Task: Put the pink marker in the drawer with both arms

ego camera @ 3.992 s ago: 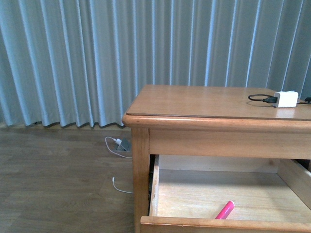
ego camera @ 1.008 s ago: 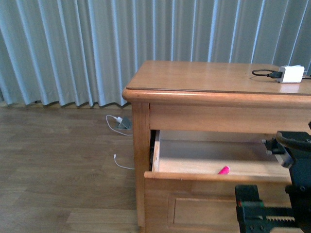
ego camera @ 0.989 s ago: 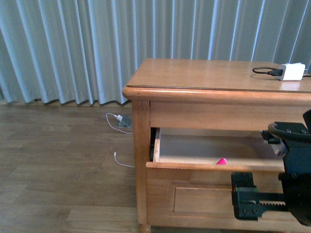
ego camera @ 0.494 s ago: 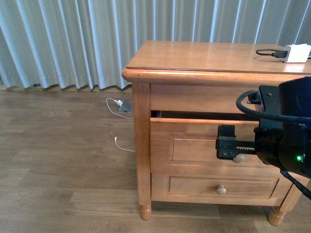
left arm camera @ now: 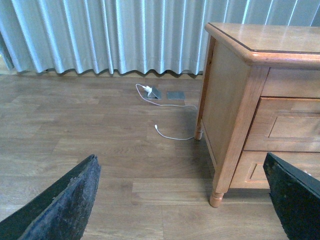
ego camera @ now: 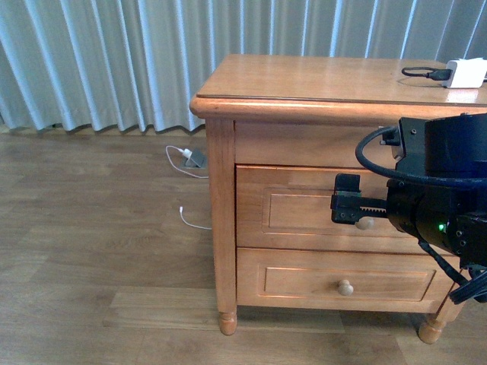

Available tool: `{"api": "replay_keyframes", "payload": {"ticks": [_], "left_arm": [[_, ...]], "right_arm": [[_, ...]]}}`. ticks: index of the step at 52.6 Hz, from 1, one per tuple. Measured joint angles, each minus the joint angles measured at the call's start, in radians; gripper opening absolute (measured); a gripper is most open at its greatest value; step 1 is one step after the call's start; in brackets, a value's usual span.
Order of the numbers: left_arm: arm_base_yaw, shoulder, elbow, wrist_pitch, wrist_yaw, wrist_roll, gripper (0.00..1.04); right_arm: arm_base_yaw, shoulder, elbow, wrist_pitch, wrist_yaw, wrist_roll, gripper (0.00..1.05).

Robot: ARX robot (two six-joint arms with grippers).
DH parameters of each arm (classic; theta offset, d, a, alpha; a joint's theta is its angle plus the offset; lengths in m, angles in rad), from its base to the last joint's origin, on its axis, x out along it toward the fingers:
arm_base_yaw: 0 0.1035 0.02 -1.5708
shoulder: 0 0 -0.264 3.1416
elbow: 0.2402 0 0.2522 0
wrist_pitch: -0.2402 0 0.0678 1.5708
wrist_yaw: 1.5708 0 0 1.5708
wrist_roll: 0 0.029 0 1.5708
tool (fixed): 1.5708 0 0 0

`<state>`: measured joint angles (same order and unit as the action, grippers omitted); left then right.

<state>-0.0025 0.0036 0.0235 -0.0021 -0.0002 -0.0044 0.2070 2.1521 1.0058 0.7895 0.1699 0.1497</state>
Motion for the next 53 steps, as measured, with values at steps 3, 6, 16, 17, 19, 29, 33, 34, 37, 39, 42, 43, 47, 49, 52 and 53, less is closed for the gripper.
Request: {"api": "replay_keyframes", "payload": {"ticks": [3,6,16,17,19,29,33,34,37,39,42,43,47,49,52,53], "left_arm": [[0.0,0.0,0.0,0.0,0.0,0.0,0.99],[0.0,0.0,0.0,0.0,0.0,0.0,0.99],[0.0,0.0,0.0,0.0,0.0,0.0,0.99],[0.0,0.0,0.0,0.0,0.0,0.0,0.99],[0.0,0.0,0.0,0.0,0.0,0.0,0.99],[0.0,0.0,0.0,0.0,0.0,0.0,0.99],[0.0,0.0,0.0,0.0,0.0,0.0,0.99],[0.0,0.0,0.0,0.0,0.0,0.0,0.99],[0.0,0.0,0.0,0.0,0.0,0.0,0.99],[0.0,0.0,0.0,0.0,0.0,0.0,0.99],[0.0,0.0,0.0,0.0,0.0,0.0,0.99],[0.0,0.0,0.0,0.0,0.0,0.0,0.99],[0.0,0.0,0.0,0.0,0.0,0.0,0.99],[0.0,0.0,0.0,0.0,0.0,0.0,0.99],[0.0,0.0,0.0,0.0,0.0,0.0,0.99],[0.0,0.0,0.0,0.0,0.0,0.0,0.99]], "right_arm": [[-0.002,0.002,0.003,0.002,-0.001,-0.003,0.96],[-0.002,0.003,0.005,0.003,-0.003,-0.005,0.96],[-0.004,0.003,0.005,0.005,-0.013,-0.008,0.96],[-0.005,0.003,0.004,0.005,-0.015,-0.008,0.96],[-0.005,0.003,0.002,0.005,-0.018,-0.014,0.96],[-0.01,-0.054,-0.07,0.01,-0.058,-0.04,0.96],[-0.01,-0.105,-0.119,0.004,-0.056,-0.055,0.96],[-0.011,-0.124,-0.137,0.003,-0.06,-0.058,0.96],[-0.011,-0.174,-0.179,-0.003,-0.067,-0.068,0.96],[-0.011,-0.204,-0.205,-0.012,-0.067,-0.075,0.96],[-0.011,-0.257,-0.246,-0.035,-0.069,-0.083,0.96],[-0.011,-0.279,-0.264,-0.045,-0.074,-0.085,0.96],[-0.011,-0.36,-0.322,-0.086,-0.089,-0.086,0.96],[-0.011,-0.399,-0.346,-0.106,-0.098,-0.086,0.96],[-0.011,-0.482,-0.389,-0.148,-0.106,-0.086,0.96],[-0.011,-0.496,-0.395,-0.154,-0.109,-0.086,0.96]]}}
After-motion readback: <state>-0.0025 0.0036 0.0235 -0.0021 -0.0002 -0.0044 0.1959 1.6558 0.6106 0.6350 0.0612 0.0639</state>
